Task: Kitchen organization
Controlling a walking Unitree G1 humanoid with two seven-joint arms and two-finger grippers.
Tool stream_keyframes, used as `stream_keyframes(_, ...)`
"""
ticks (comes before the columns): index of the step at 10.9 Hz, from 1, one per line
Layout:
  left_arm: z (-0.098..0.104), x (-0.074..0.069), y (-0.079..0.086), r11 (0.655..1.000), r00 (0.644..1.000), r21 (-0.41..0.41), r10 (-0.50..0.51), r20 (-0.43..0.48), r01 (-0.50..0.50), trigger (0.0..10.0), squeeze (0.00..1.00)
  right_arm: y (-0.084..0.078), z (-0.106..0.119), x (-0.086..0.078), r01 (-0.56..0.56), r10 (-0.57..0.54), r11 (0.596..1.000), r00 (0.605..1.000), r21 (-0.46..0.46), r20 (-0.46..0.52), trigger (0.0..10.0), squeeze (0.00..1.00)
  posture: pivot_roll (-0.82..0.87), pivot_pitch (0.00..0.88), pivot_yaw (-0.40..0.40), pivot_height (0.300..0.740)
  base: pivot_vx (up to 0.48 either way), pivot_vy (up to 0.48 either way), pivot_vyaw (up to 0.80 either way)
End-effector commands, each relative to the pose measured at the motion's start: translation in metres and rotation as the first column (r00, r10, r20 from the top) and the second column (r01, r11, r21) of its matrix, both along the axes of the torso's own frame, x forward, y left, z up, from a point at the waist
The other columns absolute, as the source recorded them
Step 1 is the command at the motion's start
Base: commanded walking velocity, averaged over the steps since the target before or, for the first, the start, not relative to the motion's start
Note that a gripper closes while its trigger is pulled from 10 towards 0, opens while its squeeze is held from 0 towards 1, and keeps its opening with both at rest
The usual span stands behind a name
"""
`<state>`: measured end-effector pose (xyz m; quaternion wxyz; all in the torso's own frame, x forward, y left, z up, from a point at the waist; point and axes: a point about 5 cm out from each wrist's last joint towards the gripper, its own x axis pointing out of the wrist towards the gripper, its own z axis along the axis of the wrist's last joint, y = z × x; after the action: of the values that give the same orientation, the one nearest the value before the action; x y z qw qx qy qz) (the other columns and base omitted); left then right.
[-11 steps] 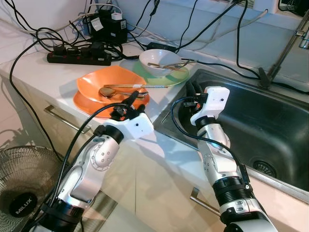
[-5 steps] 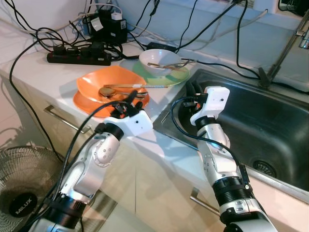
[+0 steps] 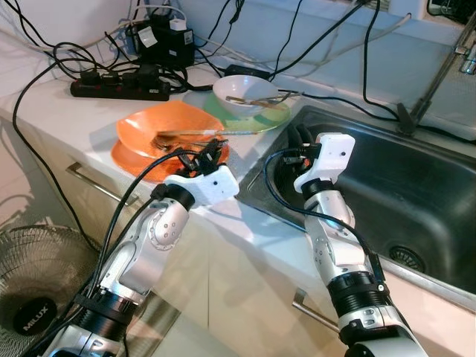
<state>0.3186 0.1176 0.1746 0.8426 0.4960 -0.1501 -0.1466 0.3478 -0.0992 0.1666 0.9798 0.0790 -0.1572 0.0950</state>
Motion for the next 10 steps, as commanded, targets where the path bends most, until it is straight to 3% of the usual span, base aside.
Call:
stream_keyframes(1,0.005,0.001,-0.005,1.0,1.0,0.004,-0.02,0.024,0.02,0.0,0.0,-0.003,0.0,0.001,0.011,-0.011,1.0,1.0,0.003,-0.002,10.0,0.0,0.21,0.01,-0.059,0.74,0.0,0.0,0.0)
stream_keyframes(6,0.019,-0.003,-0.008,0.999,0.996,0.004,-0.033,0.082,0.032,0.0,0.0,-0.002,0.0,0.001,0.007,-0.007,1.0,1.0,0.003,-0.003,10.0,0.0,0.22,0.01,-0.066,0.74,0.0,0.0,0.0)
stream_keyframes(7,0.028,-0.005,-0.011,0.999,0.994,-0.024,-0.044,0.105,0.047,9.1,0.0,-0.002,0.0,0.002,0.005,-0.005,1.0,1.0,0.004,-0.003,10.0,0.0,0.22,0.009,-0.066,0.74,0.0,0.0,0.0)
stream_keyframes(8,0.031,-0.005,-0.012,0.999,0.993,-0.023,-0.045,0.112,0.048,10.0,0.0,-0.002,0.0,0.002,0.002,-0.002,1.0,1.0,0.004,-0.003,10.0,0.0,0.22,0.008,-0.067,0.74,0.0,0.0,0.0)
stream_keyframes(10,0.032,-0.007,-0.014,0.998,0.993,-0.035,-0.057,0.102,0.061,10.0,0.0,0.0,0.0,0.002,-0.004,0.004,1.0,1.0,0.004,-0.004,10.0,0.0,0.22,0.009,-0.067,0.74,0.0,0.0,0.0)
